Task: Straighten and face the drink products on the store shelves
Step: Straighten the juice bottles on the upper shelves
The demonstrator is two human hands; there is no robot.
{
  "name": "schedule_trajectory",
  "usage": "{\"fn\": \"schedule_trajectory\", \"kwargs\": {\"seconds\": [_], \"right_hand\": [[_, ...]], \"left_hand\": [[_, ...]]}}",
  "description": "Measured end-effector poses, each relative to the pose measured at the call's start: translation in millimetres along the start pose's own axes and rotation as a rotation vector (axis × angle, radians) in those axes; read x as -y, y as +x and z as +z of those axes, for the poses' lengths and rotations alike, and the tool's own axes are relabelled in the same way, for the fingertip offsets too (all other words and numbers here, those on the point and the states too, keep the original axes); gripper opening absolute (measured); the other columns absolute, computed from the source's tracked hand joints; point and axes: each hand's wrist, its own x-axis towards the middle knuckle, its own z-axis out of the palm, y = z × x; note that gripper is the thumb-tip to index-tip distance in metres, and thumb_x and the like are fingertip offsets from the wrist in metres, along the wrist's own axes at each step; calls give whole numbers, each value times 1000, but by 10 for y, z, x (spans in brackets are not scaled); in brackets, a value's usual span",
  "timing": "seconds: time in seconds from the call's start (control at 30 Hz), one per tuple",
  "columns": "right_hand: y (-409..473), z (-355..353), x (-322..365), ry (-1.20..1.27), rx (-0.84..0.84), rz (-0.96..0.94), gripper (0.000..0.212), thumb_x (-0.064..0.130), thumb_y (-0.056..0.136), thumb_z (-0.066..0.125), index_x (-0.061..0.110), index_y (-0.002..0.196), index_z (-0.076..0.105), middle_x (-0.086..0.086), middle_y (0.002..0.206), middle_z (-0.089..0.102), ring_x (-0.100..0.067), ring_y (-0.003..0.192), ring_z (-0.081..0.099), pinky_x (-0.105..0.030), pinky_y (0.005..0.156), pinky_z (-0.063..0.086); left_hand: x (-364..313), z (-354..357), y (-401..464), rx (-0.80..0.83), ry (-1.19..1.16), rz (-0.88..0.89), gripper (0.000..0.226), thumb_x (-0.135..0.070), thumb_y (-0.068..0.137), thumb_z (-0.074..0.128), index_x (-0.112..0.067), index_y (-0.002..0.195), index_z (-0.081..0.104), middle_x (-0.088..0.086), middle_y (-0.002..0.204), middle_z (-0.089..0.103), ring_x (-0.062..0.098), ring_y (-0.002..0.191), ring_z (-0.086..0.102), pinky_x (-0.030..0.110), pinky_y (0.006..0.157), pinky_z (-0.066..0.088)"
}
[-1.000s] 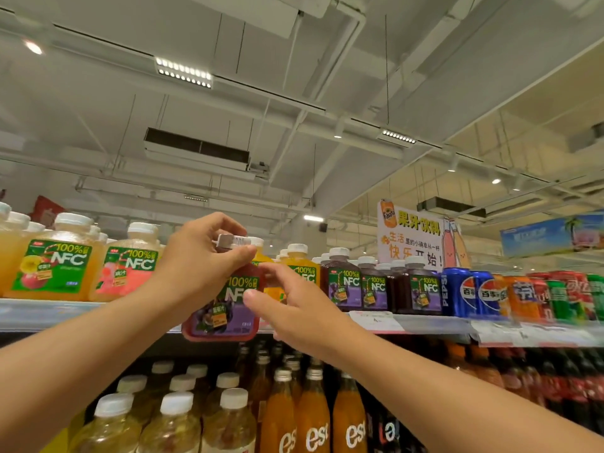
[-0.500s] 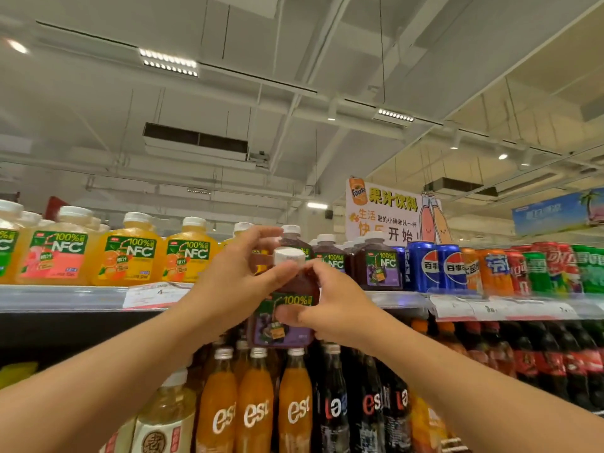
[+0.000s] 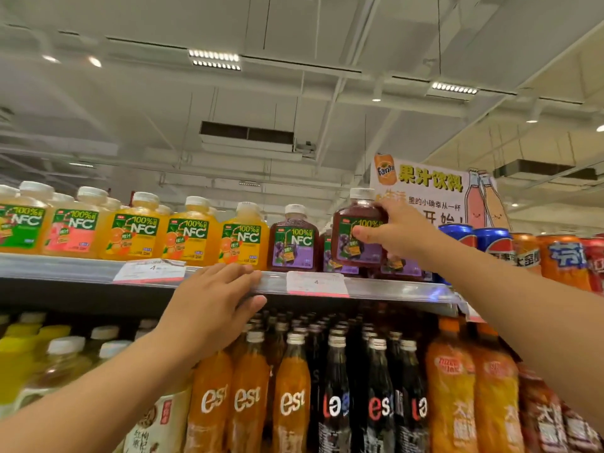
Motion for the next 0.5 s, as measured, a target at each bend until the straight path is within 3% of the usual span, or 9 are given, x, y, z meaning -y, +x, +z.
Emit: {"fn": "schedule_trajectory", "kwargs": {"seconds": [0.07, 0.2, 0.3, 0.37, 0.43, 0.5], "right_hand": [[56, 115, -24, -52, 38, 28, 26, 39, 83, 72, 29, 98, 54, -1, 87, 67, -21, 73, 67, -28, 47, 53], [115, 279, -9, -178, 85, 21, 31, 42, 88, 64, 22, 108, 51, -4, 85, 67, -21, 62, 65, -34, 50, 56], [104, 272, 25, -346, 82, 11, 33, 45, 91, 60, 22, 106, 42, -3, 77, 64, -16, 54, 62, -24, 39, 49], [87, 274, 22, -440, 70, 2, 37, 45, 92, 58, 19, 111, 41, -5, 86, 66, -19, 66, 65, -32, 54, 57], [66, 299, -2, -471, 40, -33, 46, 45, 88, 65, 17, 117, 42, -4, 100, 64, -20, 83, 64, -38, 72, 57], [25, 362, -46, -424, 50, -54, 55, 45, 81, 72, 17, 120, 44, -3, 109, 62, -20, 92, 62, -42, 80, 55]], "left_hand": [[-7, 10, -7, 3, -10, -25, 40, -41, 96, 51, -23, 130, 61, -4, 130, 61, 21, 120, 55, 40, 95, 46], [-32, 21, -3, -37, -13, -33, 35, -35, 95, 54, -19, 125, 66, -1, 124, 65, 23, 112, 59, 39, 87, 48], [-35, 20, -5, -53, -28, -46, 33, -33, 94, 57, -19, 123, 67, -1, 122, 66, 23, 111, 60, 38, 84, 49], [-40, 19, -9, -50, -39, -59, 34, -34, 95, 55, -20, 123, 67, -2, 123, 66, 22, 112, 59, 37, 85, 49], [-47, 18, -12, -52, -45, -67, 36, -36, 95, 52, -20, 124, 66, -2, 124, 65, 21, 113, 58, 37, 86, 48], [-52, 18, -14, -44, -49, -79, 40, -40, 95, 48, -21, 125, 66, -3, 125, 64, 21, 115, 58, 37, 87, 48]]}}
